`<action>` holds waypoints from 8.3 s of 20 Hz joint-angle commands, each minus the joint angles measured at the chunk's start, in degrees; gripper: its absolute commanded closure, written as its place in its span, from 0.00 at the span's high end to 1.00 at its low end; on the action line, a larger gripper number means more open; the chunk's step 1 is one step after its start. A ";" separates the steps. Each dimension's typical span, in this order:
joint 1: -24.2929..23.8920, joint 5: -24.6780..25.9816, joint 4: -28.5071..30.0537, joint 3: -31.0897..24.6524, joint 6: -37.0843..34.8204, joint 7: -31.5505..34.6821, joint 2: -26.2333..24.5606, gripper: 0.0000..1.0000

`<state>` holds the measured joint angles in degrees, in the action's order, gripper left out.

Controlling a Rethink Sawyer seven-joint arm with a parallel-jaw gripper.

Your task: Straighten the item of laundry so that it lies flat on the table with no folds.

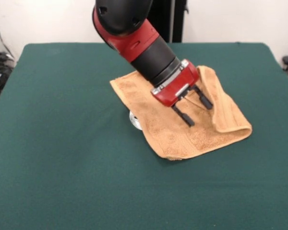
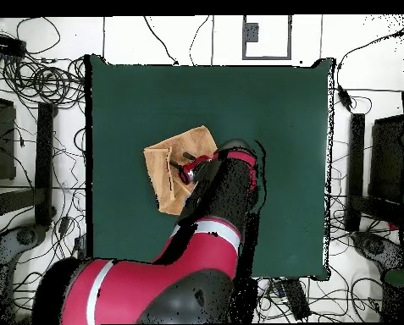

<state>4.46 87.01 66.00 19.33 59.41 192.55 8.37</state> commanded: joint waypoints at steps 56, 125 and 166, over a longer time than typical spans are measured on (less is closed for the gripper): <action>4.15 -5.52 7.17 -10.65 -14.04 14.58 2.98 1.00; -0.60 0.50 8.73 -20.12 -2.76 20.89 3.64 1.00; 0.78 9.79 10.52 -10.98 -4.73 18.29 6.35 1.00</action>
<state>3.20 92.67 74.21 16.06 47.66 188.43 17.38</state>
